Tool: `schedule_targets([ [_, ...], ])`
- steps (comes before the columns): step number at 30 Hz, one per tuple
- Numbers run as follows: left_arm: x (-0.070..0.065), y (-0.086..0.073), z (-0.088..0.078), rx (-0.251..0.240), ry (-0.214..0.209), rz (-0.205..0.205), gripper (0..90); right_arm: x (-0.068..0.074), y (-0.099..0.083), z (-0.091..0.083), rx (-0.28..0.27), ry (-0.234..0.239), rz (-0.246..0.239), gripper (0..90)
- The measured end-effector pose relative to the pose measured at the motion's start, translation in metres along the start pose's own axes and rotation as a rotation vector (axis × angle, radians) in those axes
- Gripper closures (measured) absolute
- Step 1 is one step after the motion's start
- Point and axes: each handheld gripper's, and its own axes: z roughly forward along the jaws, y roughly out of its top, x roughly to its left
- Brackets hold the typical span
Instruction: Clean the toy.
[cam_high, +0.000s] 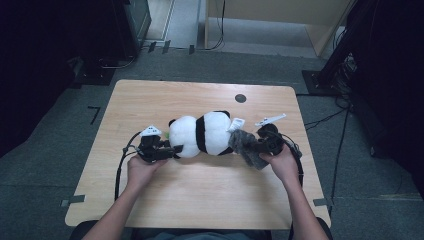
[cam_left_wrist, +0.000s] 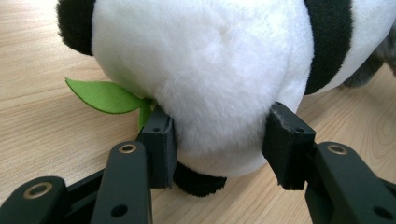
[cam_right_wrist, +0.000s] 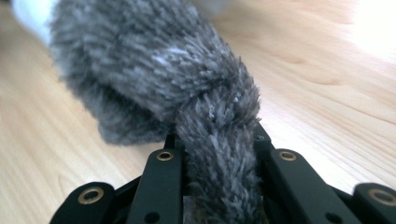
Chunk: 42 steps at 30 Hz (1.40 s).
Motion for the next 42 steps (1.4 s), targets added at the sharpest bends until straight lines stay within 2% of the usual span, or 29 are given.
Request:
schedule_targets([
  [2,-0.001,0.000,0.000,-0.001,0.003,0.002,50.0,-0.004,0.003,-0.008,-0.038,-0.010,0.045,74.7],
  [5,-0.003,0.001,-0.001,0.000,0.000,-0.003,50.3,-0.007,0.011,-0.020,-0.111,-0.028,0.086,74.6],
  [6,-0.004,0.001,-0.001,0.001,-0.001,-0.004,50.3,-0.006,0.016,-0.021,-0.126,-0.036,0.089,74.6],
  [9,-0.008,0.000,-0.001,0.006,-0.009,0.001,50.2,0.004,0.027,-0.014,-0.154,-0.030,0.057,74.5],
  [11,-0.008,0.000,0.002,0.008,-0.001,0.011,49.3,0.015,0.035,0.000,-0.142,-0.018,0.021,74.7],
  [13,-0.005,-0.001,0.002,0.002,-0.010,0.001,47.4,0.021,0.038,0.010,-0.122,-0.036,0.001,75.4],
  [15,-0.002,-0.001,0.001,-0.005,-0.011,0.004,44.3,0.025,0.039,0.016,-0.134,-0.061,-0.020,75.6],
  [17,-0.001,-0.001,0.000,-0.015,-0.014,0.008,40.0,0.022,0.039,0.018,-0.140,-0.047,-0.012,75.5],
  [21,0.001,0.001,-0.001,-0.003,-0.019,0.030,34.9,0.016,0.037,0.016,-0.144,-0.049,-0.009,74.4],
  [24,0.003,0.002,-0.004,0.002,-0.017,0.045,34.2,0.014,0.037,0.019,-0.139,-0.055,-0.009,74.4],
  [27,0.005,0.006,-0.012,0.019,-0.014,0.079,34.2,0.012,0.038,0.019,-0.140,-0.060,-0.020,74.3],
  [28,0.007,0.008,-0.014,0.013,-0.023,0.075,33.8,0.012,0.038,0.019,-0.139,-0.062,-0.022,74.3],
  [31,0.013,0.011,-0.024,-0.010,-0.052,0.058,33.5,0.010,0.038,0.018,-0.139,-0.066,-0.016,74.2],
  [35,0.026,0.015,-0.031,-0.015,-0.027,0.085,35.0,0.007,0.038,0.020,-0.130,-0.063,-0.009,74.2],
  [37,0.032,0.019,-0.033,-0.027,-0.046,0.095,37.1,0.006,0.038,0.021,-0.130,-0.062,-0.011,74.2],
  [39,0.037,0.023,-0.034,-0.048,-0.038,0.119,39.2,0.006,0.038,0.020,-0.128,-0.059,-0.009,74.2],
  [41,0.043,0.026,-0.033,-0.054,-0.053,0.139,40.9,0.005,0.038,0.021,-0.129,-0.058,-0.010,74.2],
  [42,0.046,0.026,-0.031,-0.047,-0.059,0.134,41.0,0.004,0.038,0.021,-0.129,-0.057,-0.007,74.2],
])
